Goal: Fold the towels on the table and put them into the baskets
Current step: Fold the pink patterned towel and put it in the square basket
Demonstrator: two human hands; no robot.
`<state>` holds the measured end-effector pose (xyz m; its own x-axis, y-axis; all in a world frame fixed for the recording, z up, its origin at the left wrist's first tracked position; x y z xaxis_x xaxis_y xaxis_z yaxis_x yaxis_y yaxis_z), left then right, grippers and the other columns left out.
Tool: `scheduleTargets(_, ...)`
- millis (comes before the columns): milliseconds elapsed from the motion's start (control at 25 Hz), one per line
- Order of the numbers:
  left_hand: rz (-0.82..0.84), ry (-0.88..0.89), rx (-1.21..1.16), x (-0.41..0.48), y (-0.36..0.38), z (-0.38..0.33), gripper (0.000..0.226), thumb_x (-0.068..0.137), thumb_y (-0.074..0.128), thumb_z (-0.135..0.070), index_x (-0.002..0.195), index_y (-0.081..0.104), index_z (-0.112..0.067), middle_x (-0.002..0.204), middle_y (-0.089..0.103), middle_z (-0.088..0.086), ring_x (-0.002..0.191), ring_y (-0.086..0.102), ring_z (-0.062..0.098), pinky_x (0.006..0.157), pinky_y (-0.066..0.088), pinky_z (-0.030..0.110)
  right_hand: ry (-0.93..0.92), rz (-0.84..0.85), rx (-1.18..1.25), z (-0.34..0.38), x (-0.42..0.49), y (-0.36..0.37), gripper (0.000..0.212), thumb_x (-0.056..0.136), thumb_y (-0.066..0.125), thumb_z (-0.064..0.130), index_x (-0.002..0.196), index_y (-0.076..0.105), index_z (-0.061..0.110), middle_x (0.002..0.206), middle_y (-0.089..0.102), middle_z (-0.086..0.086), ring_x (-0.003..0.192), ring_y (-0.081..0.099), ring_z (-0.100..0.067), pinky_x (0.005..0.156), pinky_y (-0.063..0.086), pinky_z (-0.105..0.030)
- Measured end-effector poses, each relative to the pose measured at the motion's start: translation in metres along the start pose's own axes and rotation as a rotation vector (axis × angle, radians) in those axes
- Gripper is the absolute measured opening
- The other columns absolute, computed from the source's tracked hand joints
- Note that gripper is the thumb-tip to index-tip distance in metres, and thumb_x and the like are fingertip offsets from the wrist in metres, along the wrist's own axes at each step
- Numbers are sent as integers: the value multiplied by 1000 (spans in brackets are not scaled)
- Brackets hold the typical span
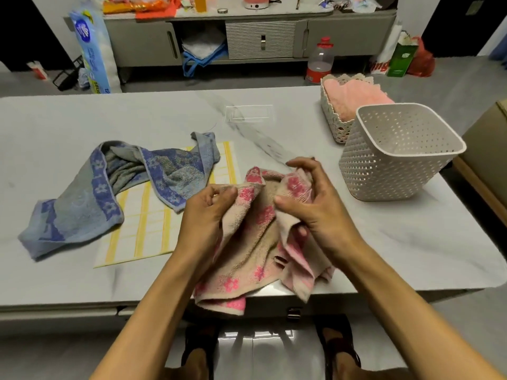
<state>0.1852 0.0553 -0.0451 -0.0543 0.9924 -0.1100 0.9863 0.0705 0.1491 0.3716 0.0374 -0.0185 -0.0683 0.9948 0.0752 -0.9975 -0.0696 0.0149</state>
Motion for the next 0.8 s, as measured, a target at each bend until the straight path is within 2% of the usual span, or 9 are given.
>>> scheduleTargets(80,38,-13,-29,1,0,3,9,94,59,-7,92,65,-2,88,73,19,82,69,26,82,54,40,-34,28,-105,-14,0,16,40,83,75,8,109,53,28,119,64,8,72,61,10,62,45,-7)
scheduleTargets(200,83,-4,16,1,-4,1,7,92,61,-8,91,68,-5,82,74,14,75,70,20,71,54,30,-84,26,-252,-17,-1,22,26,86,73,16,101,55,28,102,65,14,83,62,0,75,52,-28)
scheduleTargets(280,116,5,32,1,-5,4,6,91,65,-11,91,69,-7,86,73,21,79,68,26,78,54,40,-59,35,-266,-16,0,24,10,88,71,17,92,62,20,87,66,10,79,62,-8,76,52,-37)
scheduleTargets(400,155,43,61,-1,-2,8,11,87,69,-14,94,71,-6,91,72,28,86,67,34,88,51,55,-14,21,-222,-13,0,22,5,84,75,16,81,71,15,77,70,3,75,66,-10,74,53,-33)
scheduleTargets(440,150,50,61,-1,-1,8,12,86,70,-15,94,72,-6,90,72,27,85,67,33,87,51,55,13,61,-198,-13,-1,23,4,83,76,13,85,73,15,78,72,4,76,67,-8,75,53,-29)
scheduleTargets(520,120,72,55,-1,-4,6,10,86,70,-14,92,73,-6,89,73,23,82,67,30,84,51,51,109,242,-103,-14,-3,27,30,80,74,-1,107,71,12,94,74,6,93,69,-4,83,53,-20)
scheduleTargets(600,83,105,47,0,-7,3,7,87,68,-8,91,74,-5,88,74,19,82,68,27,83,52,46,174,369,-21,-15,-4,29,43,84,64,-13,121,63,8,107,74,1,102,70,-11,88,55,-24)
scheduleTargets(680,65,154,86,-1,-7,-1,7,87,69,-5,89,75,-6,87,75,13,81,68,20,81,52,39,62,291,-162,-12,-3,25,29,90,60,-6,112,69,11,98,75,2,89,72,-10,79,58,-26)
scheduleTargets(800,113,220,215,-6,-2,-4,7,86,70,-8,87,77,-9,84,77,5,80,68,12,79,52,32,-292,69,-677,-3,-4,19,8,89,67,25,91,75,23,89,65,10,83,60,-4,76,46,-17)
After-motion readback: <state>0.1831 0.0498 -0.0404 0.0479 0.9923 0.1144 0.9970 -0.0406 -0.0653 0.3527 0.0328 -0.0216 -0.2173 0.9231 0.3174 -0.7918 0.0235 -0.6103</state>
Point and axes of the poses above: each hand's wrist, its own x-axis towards the middle knuckle, its own y-axis out of the palm, z = x × y, the point moved 4 cm from there along x, towards the middle knuckle
